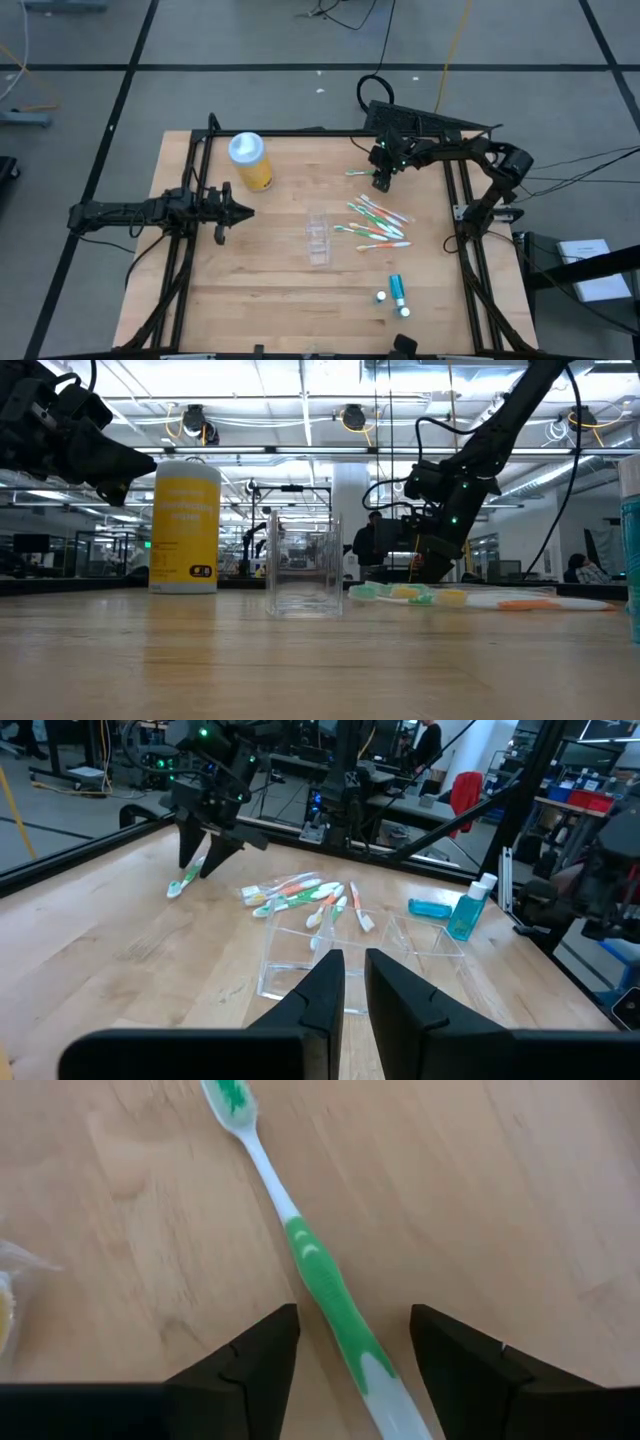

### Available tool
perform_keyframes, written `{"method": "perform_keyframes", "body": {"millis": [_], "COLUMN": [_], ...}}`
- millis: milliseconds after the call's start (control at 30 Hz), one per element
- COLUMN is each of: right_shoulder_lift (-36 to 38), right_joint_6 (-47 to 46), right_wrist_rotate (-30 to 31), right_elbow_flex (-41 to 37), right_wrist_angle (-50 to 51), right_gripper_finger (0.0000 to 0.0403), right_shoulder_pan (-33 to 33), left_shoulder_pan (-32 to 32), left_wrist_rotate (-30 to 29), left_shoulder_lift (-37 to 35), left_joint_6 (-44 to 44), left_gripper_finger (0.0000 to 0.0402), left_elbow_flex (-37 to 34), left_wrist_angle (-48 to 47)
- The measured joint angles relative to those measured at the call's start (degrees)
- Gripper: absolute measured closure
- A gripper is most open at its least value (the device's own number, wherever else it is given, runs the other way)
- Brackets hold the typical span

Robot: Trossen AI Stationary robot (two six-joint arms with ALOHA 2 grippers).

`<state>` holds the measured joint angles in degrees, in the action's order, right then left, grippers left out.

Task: Pick & Place toothbrushing station
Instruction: Put the green toothbrush into the transparent organizer

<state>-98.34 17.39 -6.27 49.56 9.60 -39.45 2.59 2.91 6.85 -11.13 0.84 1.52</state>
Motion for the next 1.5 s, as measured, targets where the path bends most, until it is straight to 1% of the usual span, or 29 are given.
{"method": "perform_keyframes", "body": {"millis": [67,133,367,433,633,800,867,933,1000,1100,1233,1300,1367,1500], "right_shoulder_lift": [-0.04,-0.07,-0.25,-0.27,-0.31,1.1,2.7,4.94,7.51,11.47,15.29,16.69,17.45,17.19], "right_joint_6": [0.0,-0.02,0.26,0.26,2.28,3.29,3.23,3.0,2.44,1.29,0.14,-0.75,-1.07,-1.41], "right_wrist_rotate": [-0.02,0.01,-0.01,-0.06,0.01,0.72,1.27,0.15,-0.17,-0.06,-3.61,-4.75,-4.61,-4.55], "right_elbow_flex": [0.0,-0.01,-0.08,-0.11,-0.17,-0.22,-0.32,-0.54,-0.66,-0.48,-0.48,-0.43,-0.42,-0.42], "right_wrist_angle": [0.54,1.47,5.5,6.18,7.41,5.3,4.24,5.23,5.17,4.96,5.06,4.38,4.05,4.31], "right_gripper_finger": [0.0229,0.0252,0.0359,0.038,0.0382,0.0382,0.0382,0.0383,0.0401,0.0398,0.0398,0.0399,0.0399,0.04], "right_shoulder_pan": [0.02,0.05,0.2,0.2,0.59,1.82,2.33,2.58,2.91,3.42,4.65,5.42,6.37,7.7], "left_shoulder_pan": [0.0,0.02,0.02,0.02,0.01,0.01,0.0,0.02,0.01,0.0,0.01,0.0,0.01,0.01], "left_wrist_rotate": [-0.01,0.01,0.01,0.01,-0.01,0.01,0.01,-0.01,0.01,-0.01,-0.01,0.01,0.0,0.01], "left_shoulder_lift": [0.0,0.0,0.0,0.0,0.0,0.0,0.0,0.0,0.0,0.0,0.0,0.0,0.0,0.0], "left_joint_6": [0.01,0.0,-0.01,0.01,0.0,0.0,0.01,0.01,0.01,0.01,0.0,0.01,0.0,0.0], "left_gripper_finger": [0.0353,0.0353,0.0353,0.0353,0.0353,0.0353,0.0353,0.0353,0.0353,0.0353,0.0353,0.0353,0.0353,0.0353], "left_elbow_flex": [0.0,0.0,0.0,0.0,0.0,0.0,0.0,0.0,0.0,0.0,0.0,0.0,0.0,0.0], "left_wrist_angle": [0.0,0.0,0.0,0.0,0.0,0.0,0.0,0.0,-0.01,-0.01,0.0,0.0,0.01,0.0]}}
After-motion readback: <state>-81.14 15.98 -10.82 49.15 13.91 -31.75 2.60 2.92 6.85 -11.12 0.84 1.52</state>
